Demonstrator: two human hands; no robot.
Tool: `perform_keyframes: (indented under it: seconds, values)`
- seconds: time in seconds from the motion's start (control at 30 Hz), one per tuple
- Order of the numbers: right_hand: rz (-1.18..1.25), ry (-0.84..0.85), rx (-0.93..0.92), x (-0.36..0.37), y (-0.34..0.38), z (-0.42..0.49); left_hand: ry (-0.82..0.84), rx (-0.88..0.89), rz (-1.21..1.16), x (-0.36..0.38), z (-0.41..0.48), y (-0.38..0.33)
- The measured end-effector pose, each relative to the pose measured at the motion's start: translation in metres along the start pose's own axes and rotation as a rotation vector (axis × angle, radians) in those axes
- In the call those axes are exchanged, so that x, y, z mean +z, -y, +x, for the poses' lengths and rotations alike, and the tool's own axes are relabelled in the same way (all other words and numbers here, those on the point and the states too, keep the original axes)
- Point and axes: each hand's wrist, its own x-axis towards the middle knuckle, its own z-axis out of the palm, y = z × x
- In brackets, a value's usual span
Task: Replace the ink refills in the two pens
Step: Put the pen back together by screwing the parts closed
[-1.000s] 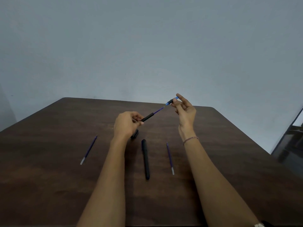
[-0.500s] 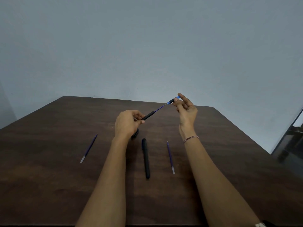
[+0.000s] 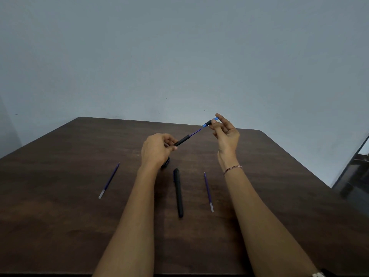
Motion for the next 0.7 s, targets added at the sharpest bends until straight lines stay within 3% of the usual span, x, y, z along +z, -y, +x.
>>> perform_keyframes:
  seconds: [0.7]
  values:
    - [-0.07, 0.191, 0.058, 0.0052, -0.0044, -0.0051, -0.014, 0.068, -0.017, 0.0053, 0.0026, 0.0015]
